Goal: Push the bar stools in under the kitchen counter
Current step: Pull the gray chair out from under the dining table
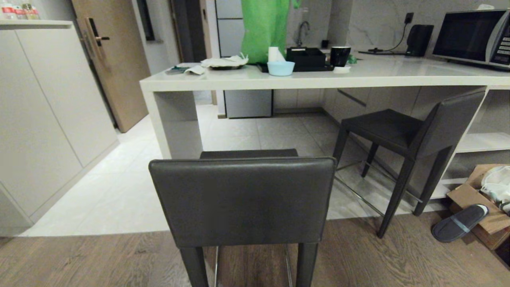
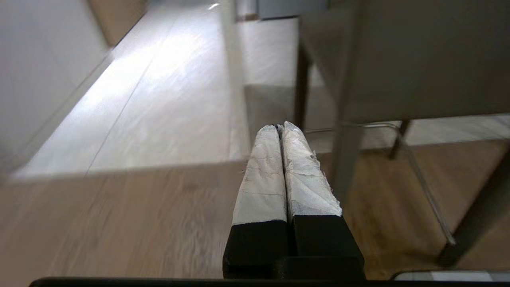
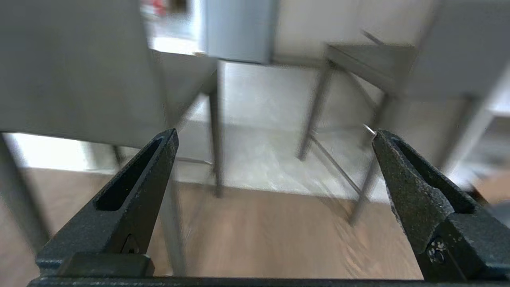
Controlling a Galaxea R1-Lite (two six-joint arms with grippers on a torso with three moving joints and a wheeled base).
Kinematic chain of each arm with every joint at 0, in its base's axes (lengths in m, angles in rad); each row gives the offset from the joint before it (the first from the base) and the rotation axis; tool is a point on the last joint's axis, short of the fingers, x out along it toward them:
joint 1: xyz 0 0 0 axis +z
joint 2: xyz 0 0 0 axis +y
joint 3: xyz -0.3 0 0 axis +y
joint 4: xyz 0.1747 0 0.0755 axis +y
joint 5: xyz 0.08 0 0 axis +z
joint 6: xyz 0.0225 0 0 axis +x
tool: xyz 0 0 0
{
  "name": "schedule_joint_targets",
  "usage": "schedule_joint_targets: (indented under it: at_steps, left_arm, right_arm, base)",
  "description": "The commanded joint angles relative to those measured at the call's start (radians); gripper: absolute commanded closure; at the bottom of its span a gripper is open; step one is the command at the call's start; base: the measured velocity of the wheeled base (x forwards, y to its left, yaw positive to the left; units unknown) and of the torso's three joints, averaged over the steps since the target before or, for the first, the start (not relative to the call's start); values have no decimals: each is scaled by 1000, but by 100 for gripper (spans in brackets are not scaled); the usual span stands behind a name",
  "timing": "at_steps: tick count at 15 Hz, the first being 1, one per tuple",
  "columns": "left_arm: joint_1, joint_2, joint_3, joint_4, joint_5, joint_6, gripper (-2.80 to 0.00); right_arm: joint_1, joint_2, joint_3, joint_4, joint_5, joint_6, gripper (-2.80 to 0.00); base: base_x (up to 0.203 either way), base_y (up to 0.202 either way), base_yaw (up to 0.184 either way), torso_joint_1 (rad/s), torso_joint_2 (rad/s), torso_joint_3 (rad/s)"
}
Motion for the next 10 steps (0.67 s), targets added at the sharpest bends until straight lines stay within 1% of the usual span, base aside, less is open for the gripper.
schedule_joint_targets:
  at_steps: [1,2,3,5,6,8,10]
  left_arm:
    - [1,-1,13,-1,1,10,0]
    - [3,-1,14,-3,-1,10,0]
    - [3,-1,14,-3,-1,10,0]
    - [3,-1,14,-3,-1,10,0]
    - [3,-1,14,-3,1,10,0]
    - [3,-1,14,-3,-1,12,0]
    - [3,-1,14,-5,-24,10,0]
  right_arm:
    - [0,-1,7,48,-77,-20,-280]
    - [0,-1,10,46,-66,-44,-280]
    - [-1,-1,11,45,-61,-48,-280]
    - [0,-1,11,104,-60,-44,-280]
    - [-1,-1,11,98,-56,-59,0]
    - [0,-1,11,99,-61,-49,0]
    - [0,-1,11,98,-61,-8,0]
  base:
    - [0,0,0,0,0,0]
    - [0,0,0,0,0,0]
    - [0,0,0,0,0,0]
    - [0,0,0,0,0,0]
    - [0,0,0,0,0,0]
    - [0,0,0,0,0,0]
    - [0,0,0,0,0,0]
